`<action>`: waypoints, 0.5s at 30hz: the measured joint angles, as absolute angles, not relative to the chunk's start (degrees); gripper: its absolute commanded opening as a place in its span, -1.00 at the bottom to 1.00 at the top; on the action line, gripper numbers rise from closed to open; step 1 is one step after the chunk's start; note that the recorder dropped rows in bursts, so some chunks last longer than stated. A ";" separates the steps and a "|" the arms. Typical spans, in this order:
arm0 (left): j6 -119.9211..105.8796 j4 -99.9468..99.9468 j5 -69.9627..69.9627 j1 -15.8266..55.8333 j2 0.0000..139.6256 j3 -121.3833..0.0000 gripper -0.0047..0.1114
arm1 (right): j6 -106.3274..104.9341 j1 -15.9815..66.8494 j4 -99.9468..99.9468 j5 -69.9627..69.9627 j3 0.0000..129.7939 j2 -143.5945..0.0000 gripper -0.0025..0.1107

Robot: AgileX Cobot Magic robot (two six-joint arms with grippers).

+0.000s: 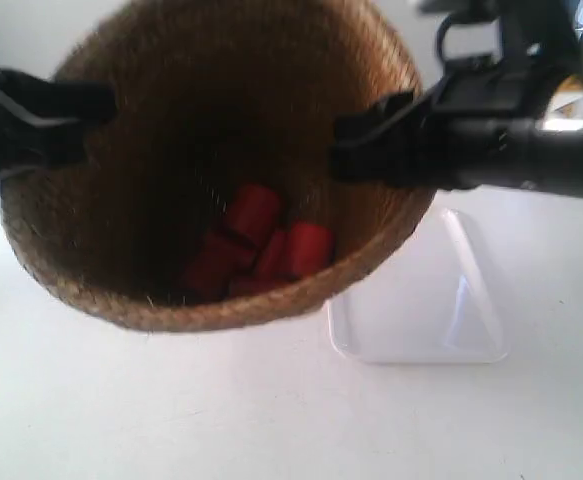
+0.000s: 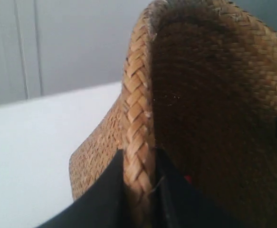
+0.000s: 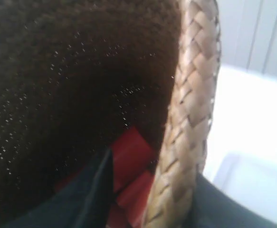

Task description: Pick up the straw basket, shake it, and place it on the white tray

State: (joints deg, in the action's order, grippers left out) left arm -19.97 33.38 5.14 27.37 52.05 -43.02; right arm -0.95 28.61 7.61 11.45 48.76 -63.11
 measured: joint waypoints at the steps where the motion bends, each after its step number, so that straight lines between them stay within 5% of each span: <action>1: -21.19 33.18 7.19 27.37 51.58 -42.60 -0.92 | -1.12 28.59 7.11 7.53 47.36 -62.65 -0.96; 15: -23.28 38.49 6.97 24.55 52.31 -37.82 -0.92 | 1.30 28.97 8.67 8.95 44.38 -67.39 -0.96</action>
